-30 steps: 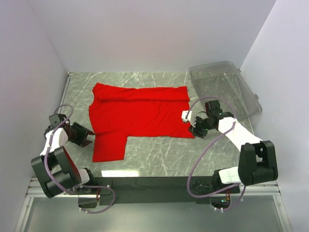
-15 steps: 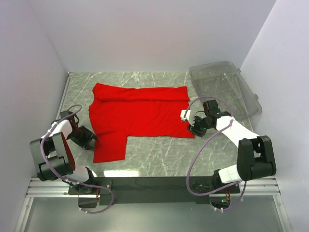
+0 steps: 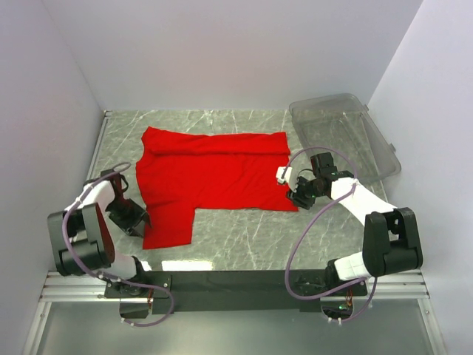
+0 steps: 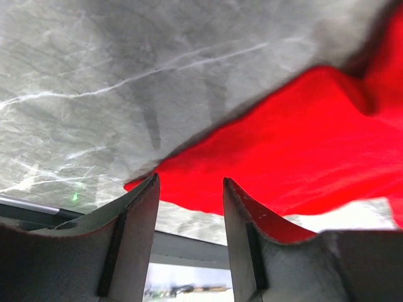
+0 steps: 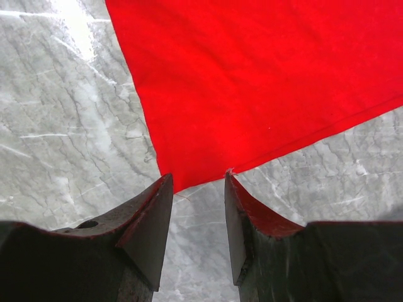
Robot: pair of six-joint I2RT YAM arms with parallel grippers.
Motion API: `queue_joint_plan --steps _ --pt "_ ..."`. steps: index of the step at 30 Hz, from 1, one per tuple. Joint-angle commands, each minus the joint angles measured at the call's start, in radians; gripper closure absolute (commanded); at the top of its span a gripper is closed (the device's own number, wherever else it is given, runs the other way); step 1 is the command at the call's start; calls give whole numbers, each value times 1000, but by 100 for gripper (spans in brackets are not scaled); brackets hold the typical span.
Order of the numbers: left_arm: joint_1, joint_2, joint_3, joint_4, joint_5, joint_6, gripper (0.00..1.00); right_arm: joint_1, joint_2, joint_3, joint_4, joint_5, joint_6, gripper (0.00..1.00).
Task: Fold and stack the t-shirts
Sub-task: Fold the tshirt
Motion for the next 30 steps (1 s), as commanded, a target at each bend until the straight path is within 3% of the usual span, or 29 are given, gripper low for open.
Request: queue_joint_plan --steps 1,2,4,7,9,13,30 --pt "-19 57 32 -36 -50 8 51 7 3 15 31 -21 19 54" --pt "-27 68 30 -33 -45 14 57 6 4 20 33 -21 23 55" --pt "-36 93 32 -22 -45 8 57 7 9 21 39 -23 28 55" --pt "-56 123 29 13 -27 0 71 7 16 29 39 -23 34 55" --pt "-60 140 23 38 -14 0 85 6 18 32 37 -23 33 55" --pt "-65 119 30 49 -8 12 99 7 20 38 30 -17 25 55" --pt "-54 -59 92 27 139 116 99 6 66 96 1 -47 -26 55"
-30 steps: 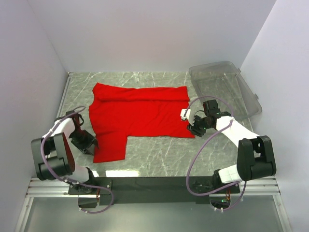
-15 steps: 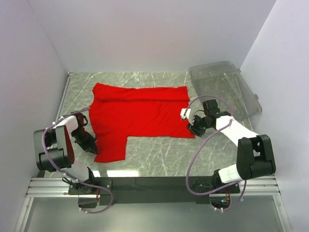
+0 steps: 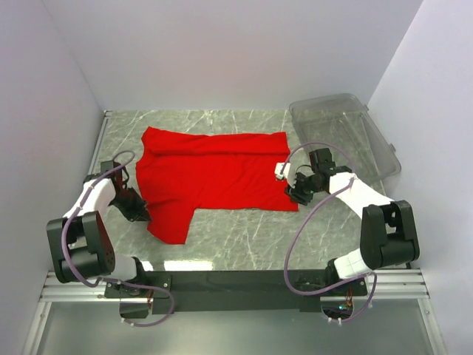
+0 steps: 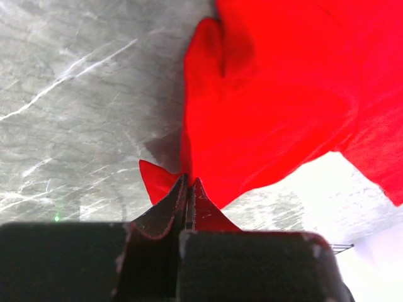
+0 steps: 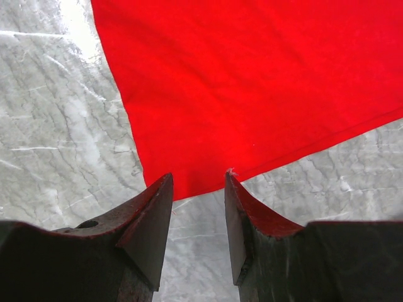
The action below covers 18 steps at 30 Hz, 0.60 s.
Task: Fold and stack the t-shirts
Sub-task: Fold the tshirt
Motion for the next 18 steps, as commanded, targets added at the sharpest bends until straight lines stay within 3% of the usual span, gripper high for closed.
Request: queue_joint_plan --steps 1,6,13,18 --pt "6 -14 33 -15 36 51 99 4 14 48 -7 -19 -14 55" --pt "19 -15 -1 -28 47 65 99 5 21 51 2 -16 -5 54" --pt "22 -35 47 -71 -41 30 64 5 26 50 -5 -11 -8 54" --pt "55 -60 90 -26 -87 24 55 4 29 51 2 -16 -5 54"
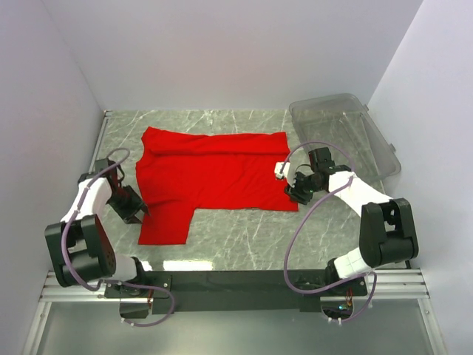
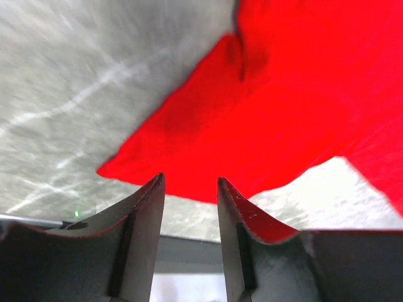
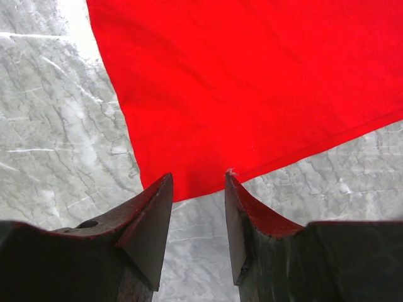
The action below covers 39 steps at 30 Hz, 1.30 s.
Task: Fold and stack the t-shirts
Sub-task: Fold the tshirt
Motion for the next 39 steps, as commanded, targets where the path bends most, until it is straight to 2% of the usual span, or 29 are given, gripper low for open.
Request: queue_joint_plan --steps 1,9,15,21,26,30,32,33,37,39 --pt "40 -19 58 44 -47 -14 56 4 14 39 3 -17 -4 54" --pt "51 200 100 242 82 32 63 6 35 54 8 -7 6 54" --pt "53 270 137 243 157 101 63 4 35 51 19 -5 21 54" --pt "53 325 132 250 140 132 62 6 44 57 19 -5 26 54" --pt "51 365 126 265 134 152 65 6 55 68 15 0 27 54" --pt "51 377 115 269 133 152 78 6 61 71 20 6 38 54" --pt "50 377 115 271 139 152 97 6 67 74 17 7 41 54" --pt "51 371 117 268 142 152 99 6 69 78 11 6 36 54" --pt "51 322 141 244 154 149 99 4 89 103 -56 -9 -19 54" --pt "51 276 158 239 171 143 99 4 97 124 -144 -22 -113 54"
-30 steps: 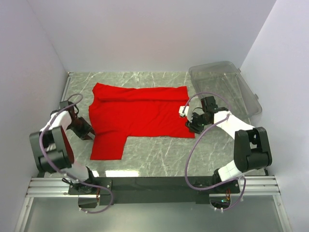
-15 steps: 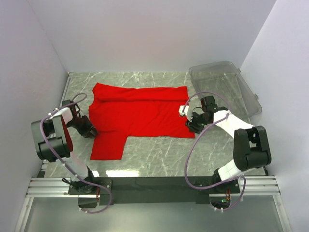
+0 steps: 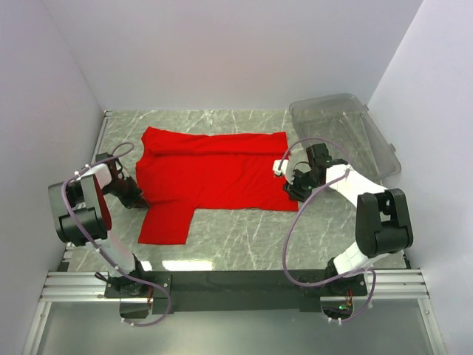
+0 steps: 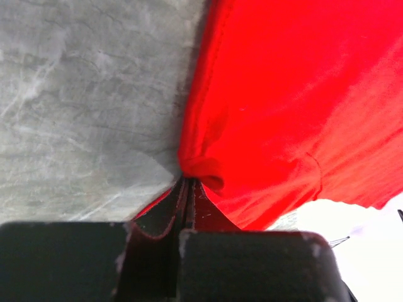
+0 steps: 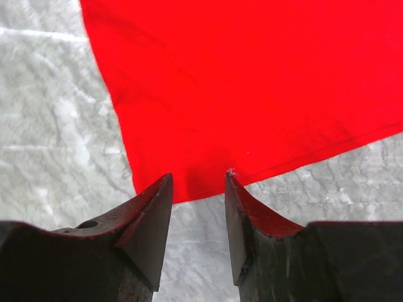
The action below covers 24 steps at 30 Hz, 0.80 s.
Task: Fold and stack the t-shirts
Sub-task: Fold the tshirt
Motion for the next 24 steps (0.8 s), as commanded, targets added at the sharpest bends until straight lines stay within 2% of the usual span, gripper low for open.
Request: queue_joint_plan --steps 1,7,12,24 --pt "-1 -85 42 -3 31 20 99 4 24 64 -126 -23 -137 54" --pt "-1 -172 51 -23 90 10 99 14 61 119 -265 -16 -242 54" --pt "0 -203 25 -17 117 2 99 37 48 55 -244 58 -266 53" --pt "-1 -197 34 -20 132 2 99 87 22 -34 -164 118 -217 54"
